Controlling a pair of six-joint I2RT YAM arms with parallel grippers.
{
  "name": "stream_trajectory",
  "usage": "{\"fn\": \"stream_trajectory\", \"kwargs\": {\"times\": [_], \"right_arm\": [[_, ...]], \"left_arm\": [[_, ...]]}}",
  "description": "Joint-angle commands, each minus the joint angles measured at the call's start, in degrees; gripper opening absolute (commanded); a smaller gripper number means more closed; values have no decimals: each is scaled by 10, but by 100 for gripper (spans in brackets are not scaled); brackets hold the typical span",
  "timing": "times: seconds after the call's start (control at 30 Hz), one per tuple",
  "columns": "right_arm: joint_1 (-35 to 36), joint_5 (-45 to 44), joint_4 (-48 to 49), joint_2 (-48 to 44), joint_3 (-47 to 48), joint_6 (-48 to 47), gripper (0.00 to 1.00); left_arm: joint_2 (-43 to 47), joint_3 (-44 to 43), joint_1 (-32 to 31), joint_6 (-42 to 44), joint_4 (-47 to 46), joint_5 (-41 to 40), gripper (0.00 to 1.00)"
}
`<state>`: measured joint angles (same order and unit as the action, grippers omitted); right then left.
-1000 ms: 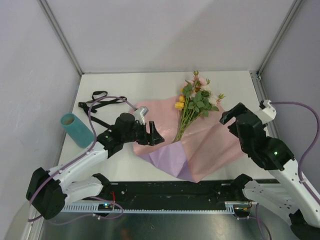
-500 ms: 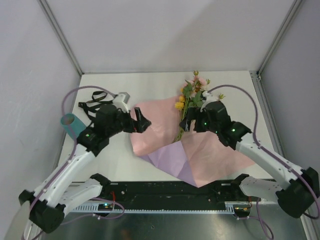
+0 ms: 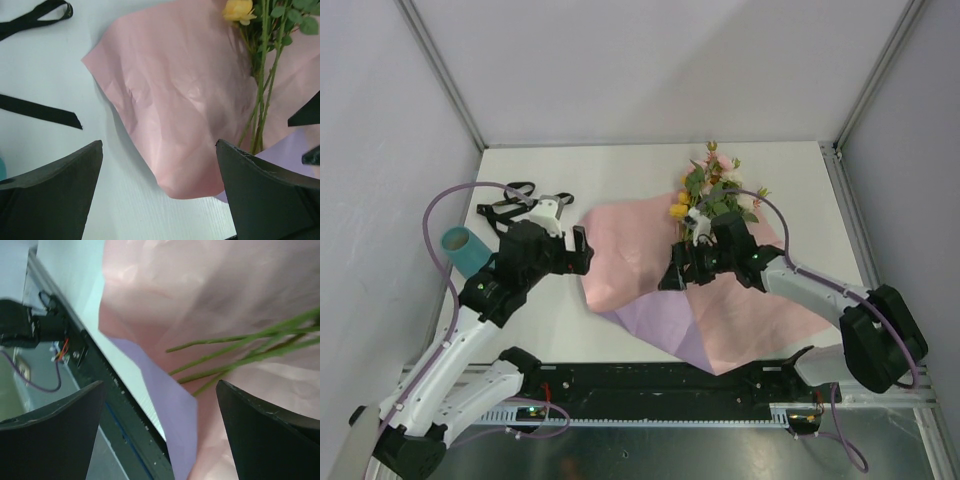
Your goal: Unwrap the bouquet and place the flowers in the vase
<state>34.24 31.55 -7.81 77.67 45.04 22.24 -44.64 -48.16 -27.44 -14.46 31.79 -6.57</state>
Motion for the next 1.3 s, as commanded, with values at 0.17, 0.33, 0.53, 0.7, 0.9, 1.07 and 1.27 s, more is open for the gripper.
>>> {"fn": "stream_trajectory", "kwargs": {"times": [0.17,0.33,0.53,0.7,0.9,1.07,1.27], "right_arm": [[105,127,12,4,2,-32,92],[179,109,-10,-4,1,-17,81],[252,26,3,19,-12,32,69],[303,-71,36,53,-17,73,54],[337,-192,45,101,-21,80,32],[345,-260,48,130,-25,69,24],[343,-335,61,155,-36,60,19]], "left_arm": [[5,2,3,24,3,-21,99],[3,4,3,21,4,-18,100],[-45,14,3,-59,3,48,92],[-105,58,4,-142,4,57,79],[-126,116,4,-210,-41,-2,79],[-184,139,3,-233,-104,-10,73],[-261,132,4,-235,-146,-14,61]]}}
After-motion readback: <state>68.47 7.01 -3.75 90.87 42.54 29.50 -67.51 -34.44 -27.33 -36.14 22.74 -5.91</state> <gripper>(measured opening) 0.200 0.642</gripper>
